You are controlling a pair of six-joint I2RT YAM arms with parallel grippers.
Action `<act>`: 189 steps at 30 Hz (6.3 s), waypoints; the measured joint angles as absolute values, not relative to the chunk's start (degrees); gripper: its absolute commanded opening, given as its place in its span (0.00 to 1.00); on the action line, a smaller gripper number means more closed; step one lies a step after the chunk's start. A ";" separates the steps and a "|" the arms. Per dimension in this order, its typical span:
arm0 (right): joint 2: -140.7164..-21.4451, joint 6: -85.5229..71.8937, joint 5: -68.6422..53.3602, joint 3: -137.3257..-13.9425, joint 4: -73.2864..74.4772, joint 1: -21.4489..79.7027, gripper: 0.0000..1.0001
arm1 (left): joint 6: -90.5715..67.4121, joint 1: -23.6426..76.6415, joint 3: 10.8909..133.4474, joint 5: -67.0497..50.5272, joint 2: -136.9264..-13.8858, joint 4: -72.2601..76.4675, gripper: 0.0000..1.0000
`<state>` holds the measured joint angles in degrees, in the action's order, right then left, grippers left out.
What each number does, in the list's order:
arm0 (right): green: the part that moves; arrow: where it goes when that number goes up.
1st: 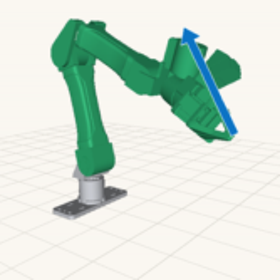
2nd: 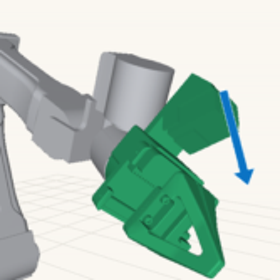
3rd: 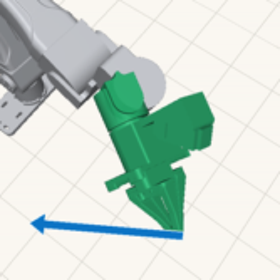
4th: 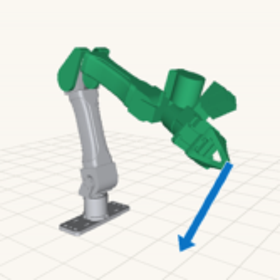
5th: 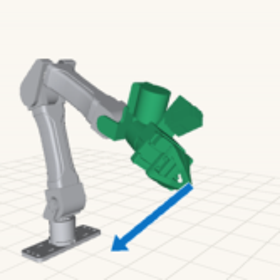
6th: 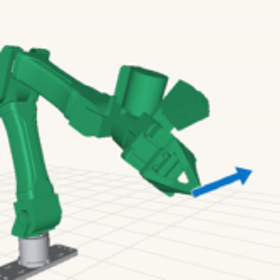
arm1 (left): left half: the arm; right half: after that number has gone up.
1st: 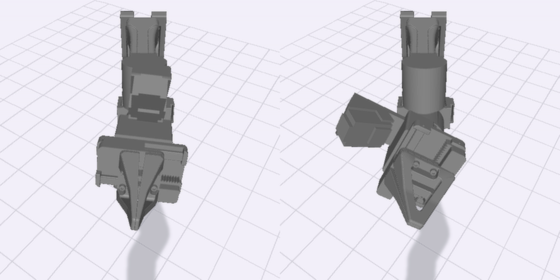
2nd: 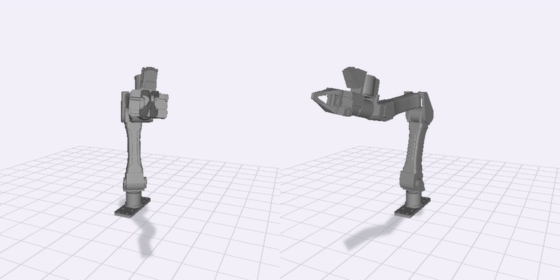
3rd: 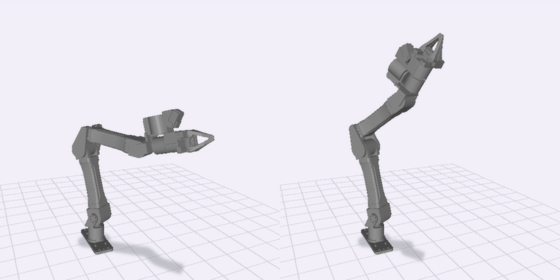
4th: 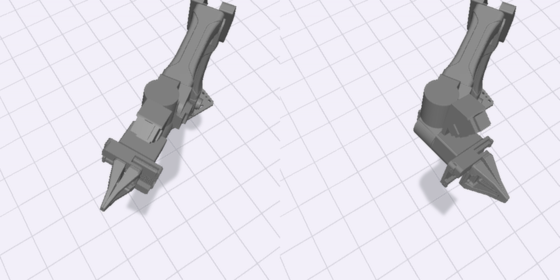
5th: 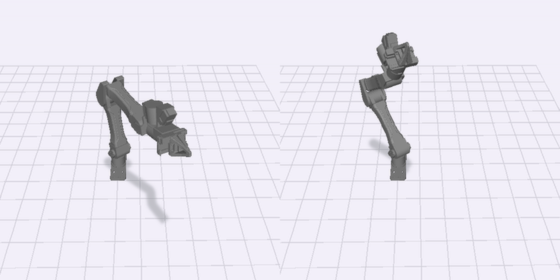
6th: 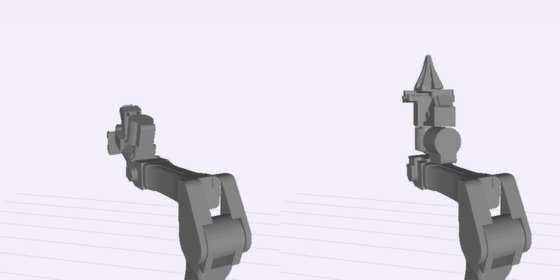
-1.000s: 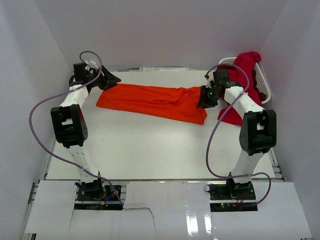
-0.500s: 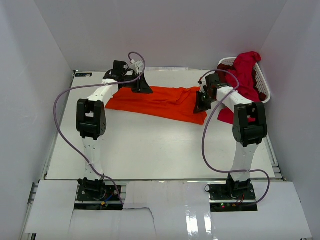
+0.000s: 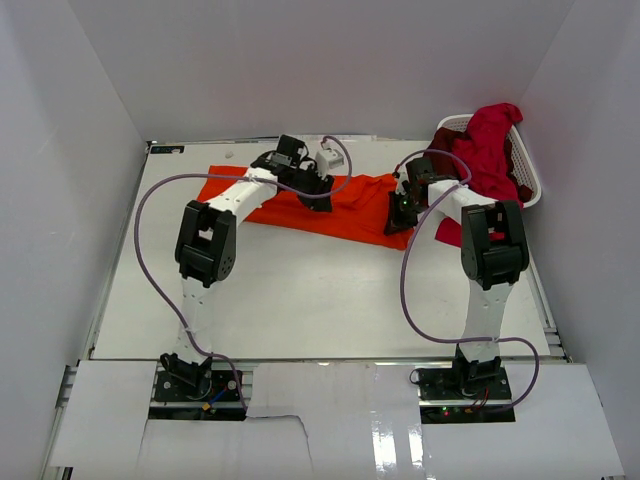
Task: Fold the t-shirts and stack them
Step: Fold the other side of the tshirt into a rectangle
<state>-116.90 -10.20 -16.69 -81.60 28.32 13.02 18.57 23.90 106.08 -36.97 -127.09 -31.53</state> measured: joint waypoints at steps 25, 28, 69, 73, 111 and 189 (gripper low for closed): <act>-117.08 -10.13 -18.24 -81.17 26.76 13.26 0.08 | 43.94 30.35 92.12 -21.58 -126.69 -9.23 0.52; -117.08 -10.11 -18.37 -81.08 26.59 13.26 0.08 | 44.27 30.28 88.95 -21.32 -125.49 -5.17 0.54; -117.23 -10.04 -18.81 -81.30 26.70 13.26 0.08 | 50.02 30.24 100.73 -33.76 -126.28 -15.07 0.73; -117.40 -10.04 -18.85 -81.56 26.92 13.26 0.08 | 50.19 30.24 100.88 -34.06 -126.39 -15.31 0.72; -117.75 -9.91 -19.75 -81.78 26.87 13.26 0.09 | 48.84 31.22 106.45 -33.89 -133.82 -14.92 0.40; -118.24 -9.85 -21.63 -81.67 25.96 13.26 0.08 | 16.97 28.53 108.12 8.91 -142.15 9.47 0.98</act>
<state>-118.24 -9.85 -21.63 -81.67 25.96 13.26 16.97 28.53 108.12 8.91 -142.15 9.47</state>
